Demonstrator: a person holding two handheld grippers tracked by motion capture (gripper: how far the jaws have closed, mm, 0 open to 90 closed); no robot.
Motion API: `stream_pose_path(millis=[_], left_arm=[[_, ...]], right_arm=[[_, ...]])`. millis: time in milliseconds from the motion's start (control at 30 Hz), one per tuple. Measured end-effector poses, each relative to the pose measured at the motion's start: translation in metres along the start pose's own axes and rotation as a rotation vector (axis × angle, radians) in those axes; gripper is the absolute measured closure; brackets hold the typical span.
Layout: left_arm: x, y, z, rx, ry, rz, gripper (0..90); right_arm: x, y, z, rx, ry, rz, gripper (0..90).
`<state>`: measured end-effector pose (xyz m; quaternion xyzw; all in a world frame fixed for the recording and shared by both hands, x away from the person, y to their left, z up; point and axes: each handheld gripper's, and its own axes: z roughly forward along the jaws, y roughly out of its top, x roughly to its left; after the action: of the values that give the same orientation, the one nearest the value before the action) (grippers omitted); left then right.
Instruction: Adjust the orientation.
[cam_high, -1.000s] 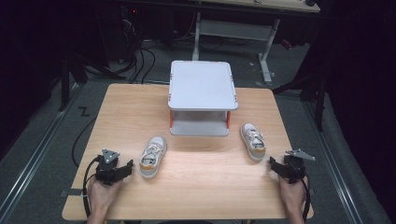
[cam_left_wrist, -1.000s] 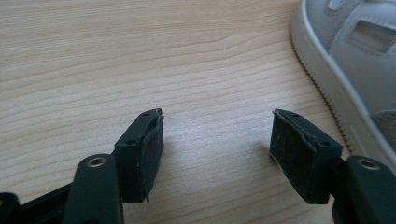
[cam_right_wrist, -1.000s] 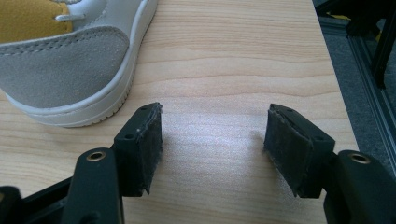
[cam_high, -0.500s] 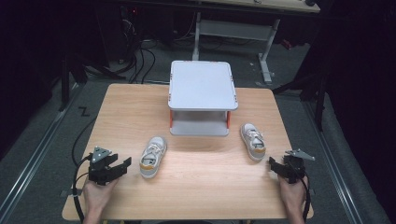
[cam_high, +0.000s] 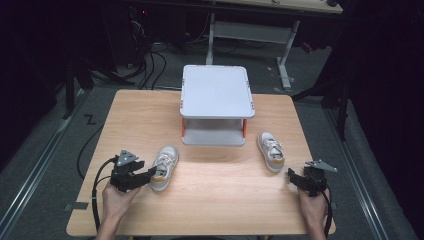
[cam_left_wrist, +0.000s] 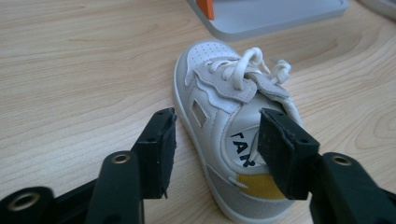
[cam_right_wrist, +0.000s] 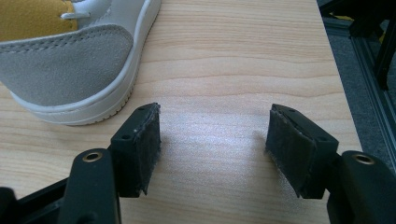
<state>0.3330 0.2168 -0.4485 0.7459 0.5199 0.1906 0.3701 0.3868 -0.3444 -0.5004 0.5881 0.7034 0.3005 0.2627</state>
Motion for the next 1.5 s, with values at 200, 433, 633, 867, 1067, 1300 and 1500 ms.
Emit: stream_pose_path(millis=[200,433,633,867,1067,1300,1500], left_arm=[[-0.002,0.002,0.012,0.037,0.025,0.022,60.3],[-0.006,0.002,0.012,0.033,0.008,0.053,71.9],[-0.005,0.001,0.012,0.033,0.020,0.060,73.2],[0.000,-0.001,0.014,0.018,-0.001,0.020,62.9],[-0.004,0.002,0.015,0.046,0.001,0.066,70.9],[-0.007,0.000,0.016,0.042,0.087,0.093,84.2],[-0.003,0.004,0.013,0.039,0.074,0.060,85.3]], right_arm=[[0.000,0.000,0.000,0.000,0.001,0.000,35.0],[0.000,0.000,0.000,0.000,0.001,-0.001,35.0],[0.000,0.000,0.000,0.000,0.001,-0.001,35.0],[0.000,0.000,0.000,0.000,0.002,-0.001,34.8],[0.000,0.000,0.000,0.000,0.002,-0.001,34.8],[0.000,0.000,0.000,0.000,0.003,-0.001,34.7],[0.000,0.000,0.000,0.000,0.004,-0.001,34.5]])
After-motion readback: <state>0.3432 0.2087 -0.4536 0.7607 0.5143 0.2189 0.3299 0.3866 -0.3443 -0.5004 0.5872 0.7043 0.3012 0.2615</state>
